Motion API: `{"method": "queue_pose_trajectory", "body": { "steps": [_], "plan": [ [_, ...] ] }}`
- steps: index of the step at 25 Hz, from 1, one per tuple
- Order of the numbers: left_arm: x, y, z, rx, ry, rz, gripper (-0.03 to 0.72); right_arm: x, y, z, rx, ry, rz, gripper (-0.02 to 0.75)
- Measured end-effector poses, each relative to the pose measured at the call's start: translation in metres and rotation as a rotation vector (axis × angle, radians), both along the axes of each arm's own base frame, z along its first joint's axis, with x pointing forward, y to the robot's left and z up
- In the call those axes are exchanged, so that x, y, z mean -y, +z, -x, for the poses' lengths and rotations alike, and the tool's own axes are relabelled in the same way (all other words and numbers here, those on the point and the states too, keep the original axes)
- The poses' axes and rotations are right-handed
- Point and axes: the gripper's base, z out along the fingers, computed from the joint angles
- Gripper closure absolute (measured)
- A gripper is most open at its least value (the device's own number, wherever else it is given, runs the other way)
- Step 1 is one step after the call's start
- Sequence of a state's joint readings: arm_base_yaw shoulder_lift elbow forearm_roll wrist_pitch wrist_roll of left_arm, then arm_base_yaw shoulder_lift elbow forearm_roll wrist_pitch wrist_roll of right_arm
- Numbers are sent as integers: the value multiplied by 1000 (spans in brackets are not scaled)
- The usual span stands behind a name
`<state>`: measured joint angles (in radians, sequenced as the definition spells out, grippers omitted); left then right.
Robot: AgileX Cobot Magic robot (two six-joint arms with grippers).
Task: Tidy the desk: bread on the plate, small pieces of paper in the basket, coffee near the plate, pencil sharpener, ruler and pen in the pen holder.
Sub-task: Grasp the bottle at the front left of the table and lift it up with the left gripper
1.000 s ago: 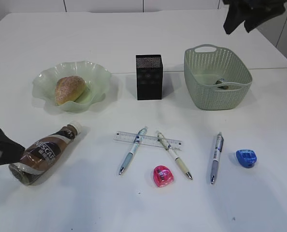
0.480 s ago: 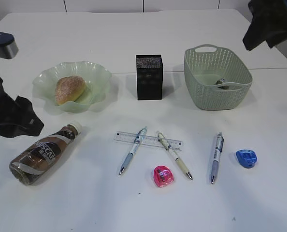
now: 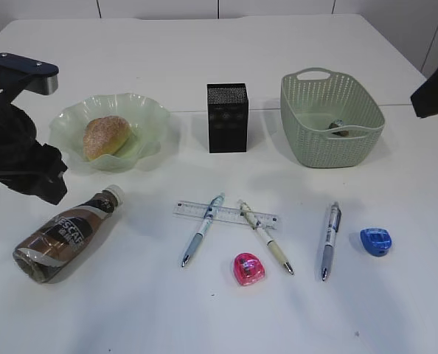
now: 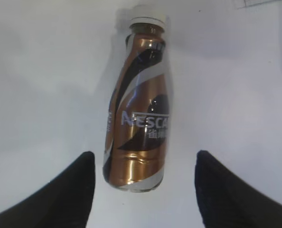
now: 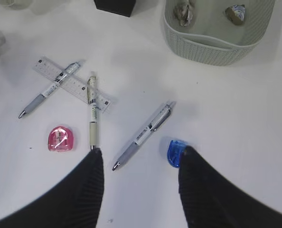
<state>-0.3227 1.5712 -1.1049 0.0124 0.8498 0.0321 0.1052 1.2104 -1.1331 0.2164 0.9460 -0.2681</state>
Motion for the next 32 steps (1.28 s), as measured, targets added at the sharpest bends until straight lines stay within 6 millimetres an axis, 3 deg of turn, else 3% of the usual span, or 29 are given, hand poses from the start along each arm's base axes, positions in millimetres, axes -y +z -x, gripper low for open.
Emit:
{"method": "queue_pose_trajectory", "body": {
  "steps": [4, 6, 11, 13, 14, 16, 24, 32],
  "plan": [
    [-1, -10, -16, -73, -12, 7, 162, 0, 3, 8, 17, 0, -8, 331],
    [2, -16, -24, -111, -24, 6, 145, 2, 6, 21, 47, -2, -14, 331],
    [10, -31, -44, -186, -64, 3, 139, 5, -3, 44, 111, -8, -14, 332],
    [12, -36, -49, -201, -78, -4, 139, 5, -3, 44, 117, -7, -13, 332],
    [13, -38, -53, -203, -86, -6, 139, 7, -10, 58, 150, -5, -7, 332],
    [15, -41, -59, -203, -113, -12, 139, 8, -11, 65, 172, -4, -11, 332],
    [18, -64, -86, -286, -128, -36, 139, 6, -9, 73, 193, 5, -36, 331],
    [16, -87, -92, -333, -131, -63, 137, 7, -11, 75, 194, 6, -34, 332]
  ]
}}
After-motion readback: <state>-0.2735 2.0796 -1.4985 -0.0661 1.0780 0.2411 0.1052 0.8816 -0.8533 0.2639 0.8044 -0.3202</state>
